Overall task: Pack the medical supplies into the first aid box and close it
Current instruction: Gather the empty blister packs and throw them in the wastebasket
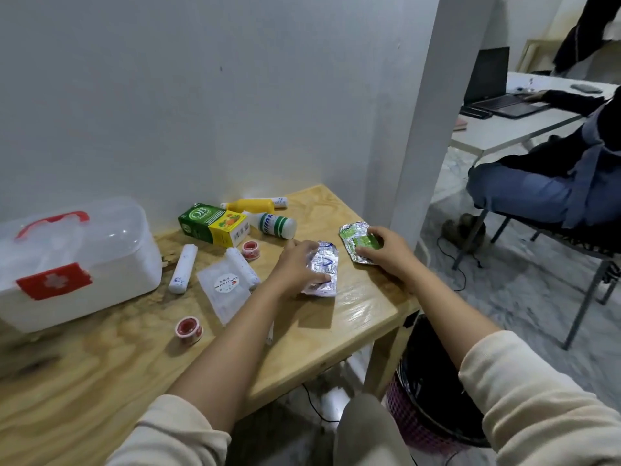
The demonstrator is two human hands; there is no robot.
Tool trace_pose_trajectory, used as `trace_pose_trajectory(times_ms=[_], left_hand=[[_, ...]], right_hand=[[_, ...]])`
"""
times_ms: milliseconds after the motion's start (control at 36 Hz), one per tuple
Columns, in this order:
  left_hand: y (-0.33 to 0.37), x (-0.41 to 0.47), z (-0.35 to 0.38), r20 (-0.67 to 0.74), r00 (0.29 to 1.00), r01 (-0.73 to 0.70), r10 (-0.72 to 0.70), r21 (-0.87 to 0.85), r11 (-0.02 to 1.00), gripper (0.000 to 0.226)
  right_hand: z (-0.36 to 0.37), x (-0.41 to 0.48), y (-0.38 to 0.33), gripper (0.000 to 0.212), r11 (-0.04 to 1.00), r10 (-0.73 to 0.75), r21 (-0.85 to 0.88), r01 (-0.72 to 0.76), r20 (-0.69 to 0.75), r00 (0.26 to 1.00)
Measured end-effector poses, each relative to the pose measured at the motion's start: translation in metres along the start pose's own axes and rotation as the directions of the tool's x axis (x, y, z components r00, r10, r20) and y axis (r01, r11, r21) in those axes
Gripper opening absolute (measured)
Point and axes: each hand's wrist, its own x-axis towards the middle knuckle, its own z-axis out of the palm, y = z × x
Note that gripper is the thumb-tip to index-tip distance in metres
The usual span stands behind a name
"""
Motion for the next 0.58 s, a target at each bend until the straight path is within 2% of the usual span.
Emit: trace_pose_trajectory(times_ms=[194,333,583], left_hand=[[-0.003,0.002,0.003,-0.033,0.999,-0.015,0.011,-0.124,0.992,0.071],[-0.007,0.001,0.002,-0.038,0.999,-0.035,0.026,-0.265,0.963,0.059],[-0.003,-0.001,0.000,-0.079,0.995,-0.078,0.057,-0.286,0.955,0.050]], right_hand=[[0.000,-0.005,0.000,0.066,0.997,-0.054,0.057,0.058,-0.070,0.996],[0.000,-0.009,0.001,0.063,0.990,-0.100,0.087,0.110,-0.113,0.989],[-0.007,-0.019,0.002,0.063,0.984,-0.122,0.109,0.141,-0.169,0.978]])
